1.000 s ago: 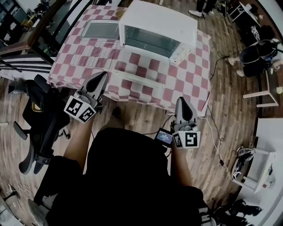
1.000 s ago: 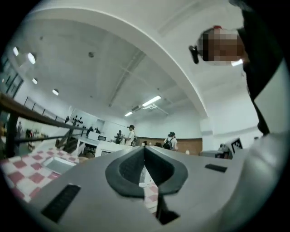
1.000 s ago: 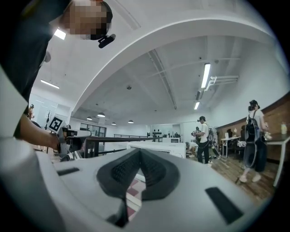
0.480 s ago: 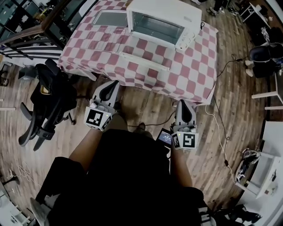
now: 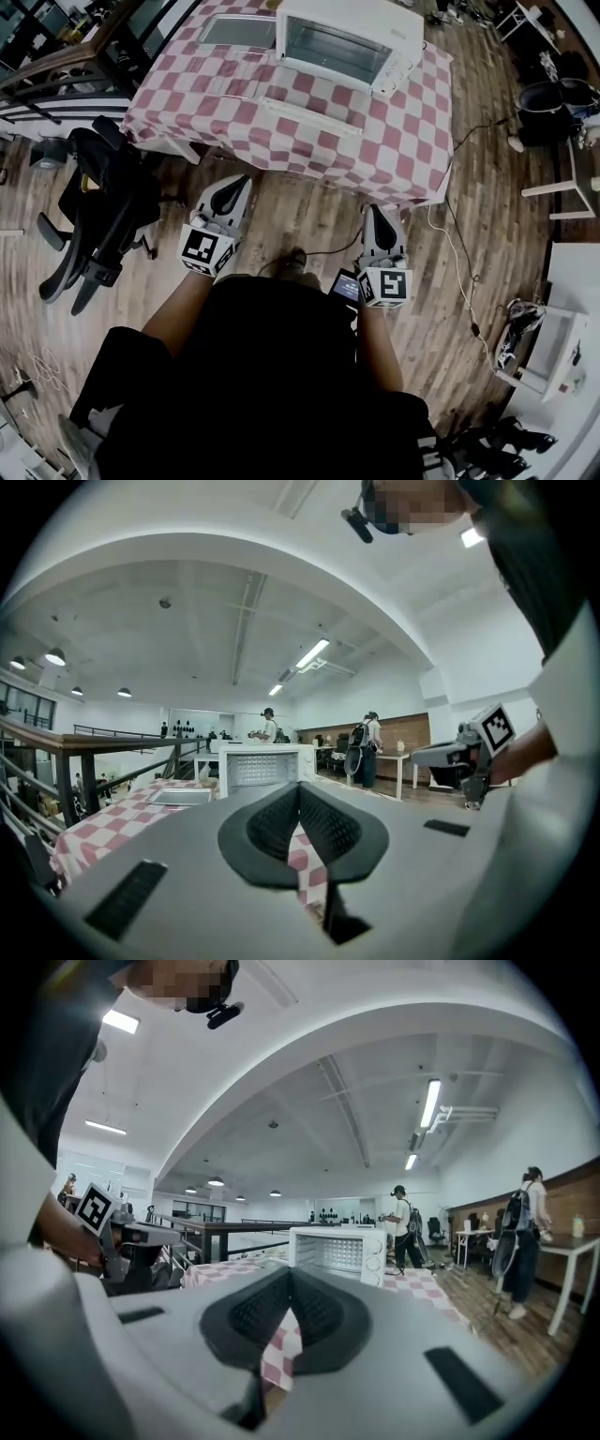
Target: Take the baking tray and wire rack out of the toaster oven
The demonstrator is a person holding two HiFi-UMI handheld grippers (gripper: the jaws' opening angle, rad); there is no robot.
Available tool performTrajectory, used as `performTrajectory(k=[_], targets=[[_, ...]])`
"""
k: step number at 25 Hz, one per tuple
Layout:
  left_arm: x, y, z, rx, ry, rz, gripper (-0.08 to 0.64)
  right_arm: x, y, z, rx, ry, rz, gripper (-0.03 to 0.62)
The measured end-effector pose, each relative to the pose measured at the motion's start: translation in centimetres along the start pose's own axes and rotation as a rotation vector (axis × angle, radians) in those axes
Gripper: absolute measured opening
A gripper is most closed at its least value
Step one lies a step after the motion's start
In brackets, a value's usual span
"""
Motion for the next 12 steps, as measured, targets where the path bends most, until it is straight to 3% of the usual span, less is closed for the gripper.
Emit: performTrajectory(k=[4,9,12], targets=[[3.0,0.1,-0.1,-0.018,-0.057,0.012,-0.005,1.4,1.1,3.6,0.008,-0.017,-0.006,0.003],[7.9,1.1,1.5,0.089,-0.063,-0.044,-0.005,2.5,0.6,9.1,0.004,-0.035,0.028,0.003],[10.9,1.0,1.9,0.085,-0.076,-0.052,-0.005,4.1,1.1,12.5,0.02,-0.039,0.023,0.003]])
Point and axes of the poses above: the fingertips, and each gripper's own axes: x backward along the fingers, z to its left, y out of its top, the point moved 8 cm from there along x, backward along the fingers, and after that the axes turned 1 degree about -z, right-handed, at the moved point
